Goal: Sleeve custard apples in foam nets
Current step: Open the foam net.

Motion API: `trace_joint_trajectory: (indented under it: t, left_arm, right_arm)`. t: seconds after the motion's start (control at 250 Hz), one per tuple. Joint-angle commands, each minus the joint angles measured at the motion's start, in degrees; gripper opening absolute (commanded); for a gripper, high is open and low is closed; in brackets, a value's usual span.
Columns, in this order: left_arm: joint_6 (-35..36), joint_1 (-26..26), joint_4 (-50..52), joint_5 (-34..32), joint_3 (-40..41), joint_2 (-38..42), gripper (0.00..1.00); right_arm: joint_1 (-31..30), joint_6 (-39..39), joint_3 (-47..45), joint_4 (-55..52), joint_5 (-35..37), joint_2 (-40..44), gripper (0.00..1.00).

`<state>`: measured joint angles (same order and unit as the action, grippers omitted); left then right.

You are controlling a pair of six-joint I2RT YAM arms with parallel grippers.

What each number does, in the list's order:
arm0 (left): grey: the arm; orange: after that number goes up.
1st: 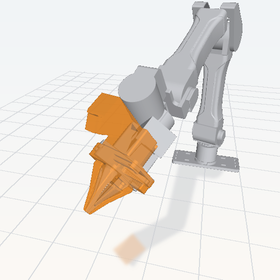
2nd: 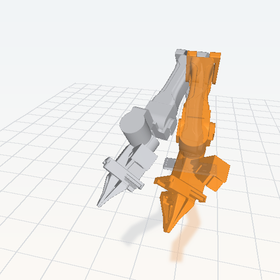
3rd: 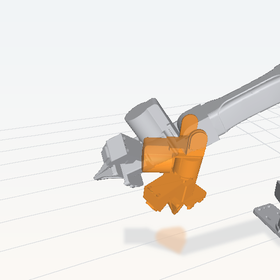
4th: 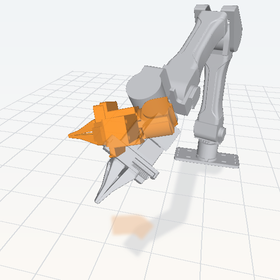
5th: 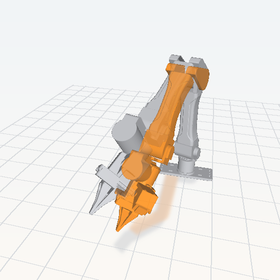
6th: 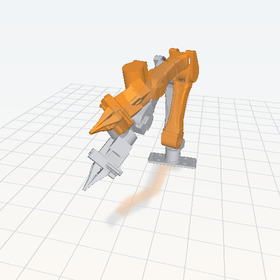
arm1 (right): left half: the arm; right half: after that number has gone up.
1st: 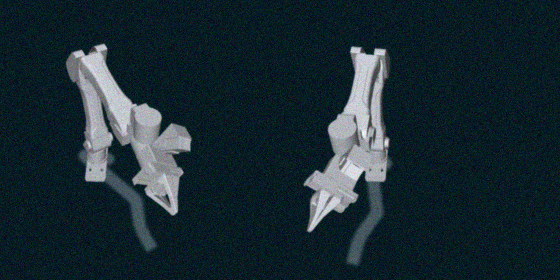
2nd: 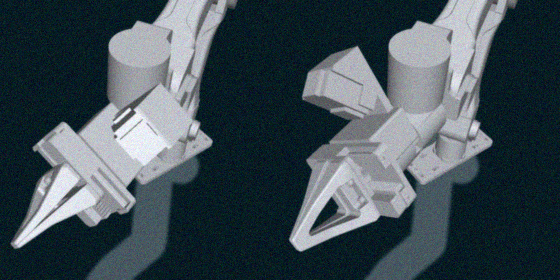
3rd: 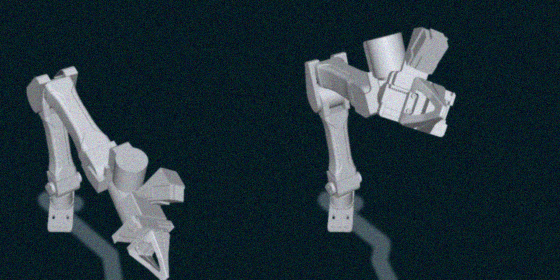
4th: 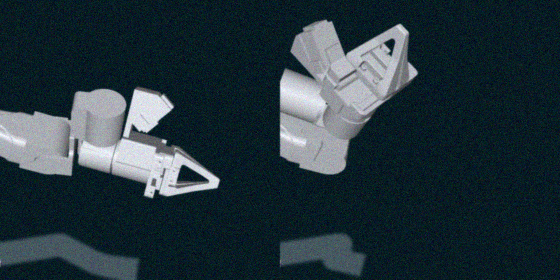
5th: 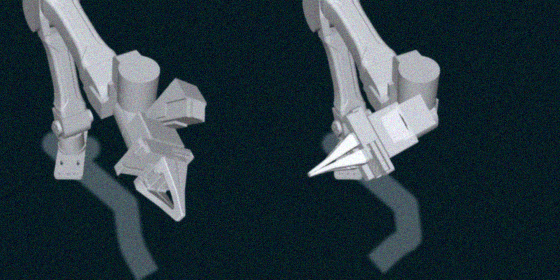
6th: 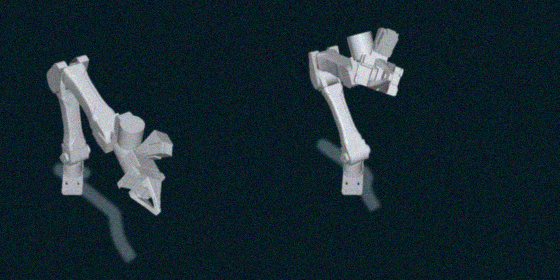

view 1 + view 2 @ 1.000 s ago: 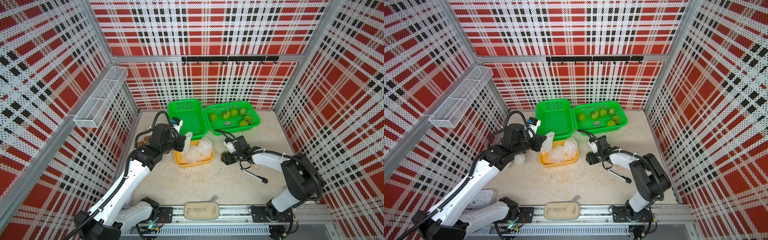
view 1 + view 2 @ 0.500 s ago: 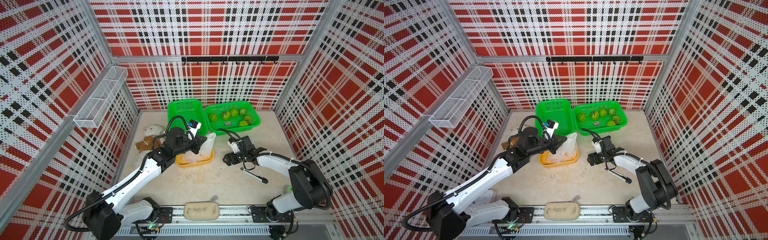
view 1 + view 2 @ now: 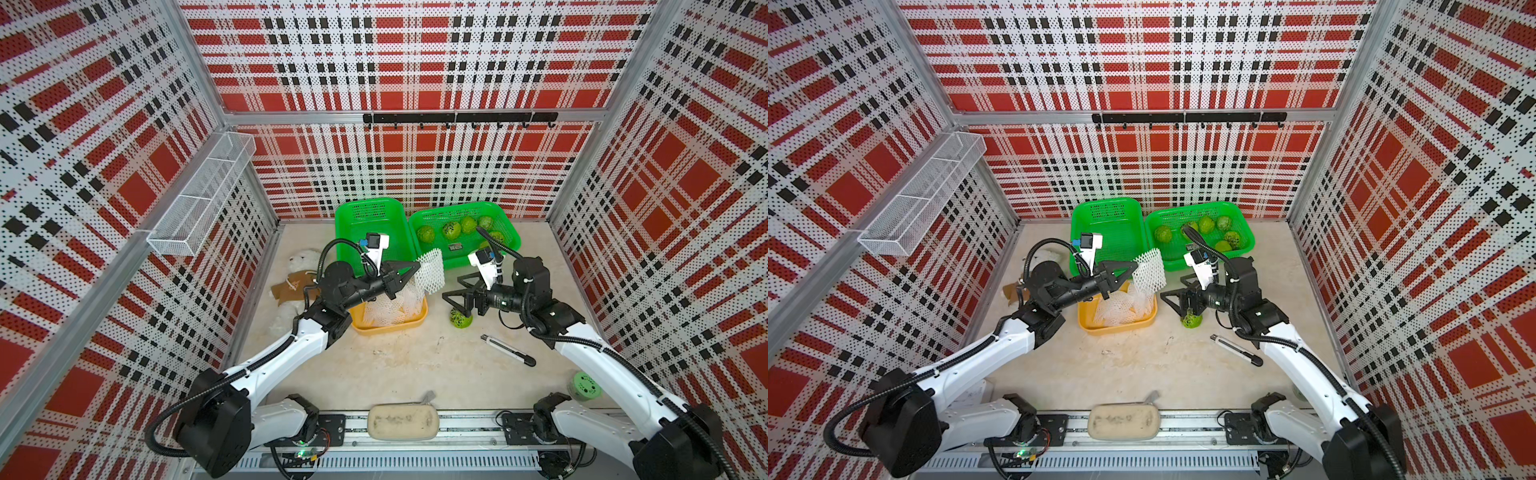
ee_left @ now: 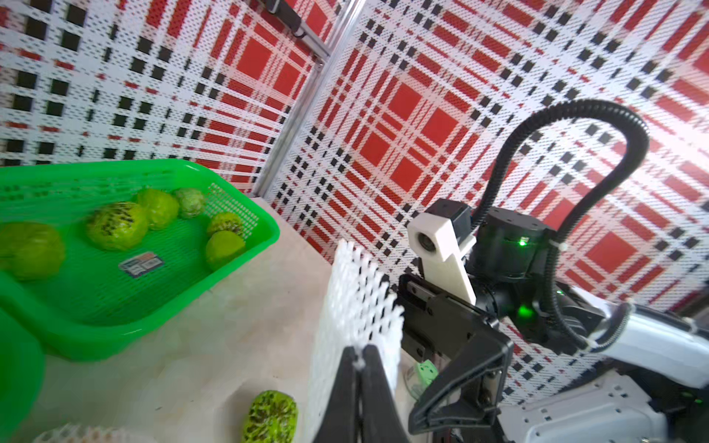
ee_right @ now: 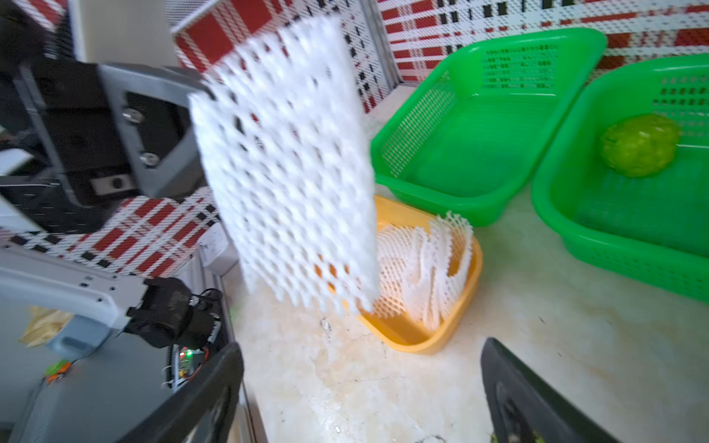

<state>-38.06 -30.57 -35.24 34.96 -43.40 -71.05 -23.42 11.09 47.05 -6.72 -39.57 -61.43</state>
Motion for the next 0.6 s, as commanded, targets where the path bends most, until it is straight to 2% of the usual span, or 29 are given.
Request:
trace_joint_trajectory:
  t: [0.0,0.116,0.292,0.392,0.476,0.596]
  left_arm:
    - [-7.64,0.58,-13.24,7.07,0.58,-1.78,0.0]
    - [-8.52,0.48,-15.03,7.98,1.03,-2.77,0.0]
    - [-7.66,0.42,-14.68,7.52,1.65,-2.61,0.0]
    - [-7.73,0.37,-14.77,8.1,1.56,-2.78,0.0]
    - [-7.64,0.42,-14.59,8.04,1.56,-2.75,0.0]
    - [-7.33,0.76,-13.95,7.58,1.65,-2.85,0.0]
  right_arm:
    - [0.04,3.09,0.52,8.01,-7.3,0.0,0.96]
    - [0.09,4.18,0.77,10.17,-8.86,-0.75,0.92]
    - [0.05,5.27,0.43,11.99,-9.38,-0.8,0.71]
    - [0.04,5.08,0.64,11.69,-8.74,-0.91,0.66]
    - [0.05,5.64,0.63,12.64,-9.39,-0.8,0.58]
    - [0.04,6.3,0.94,13.03,-11.12,-0.46,0.39]
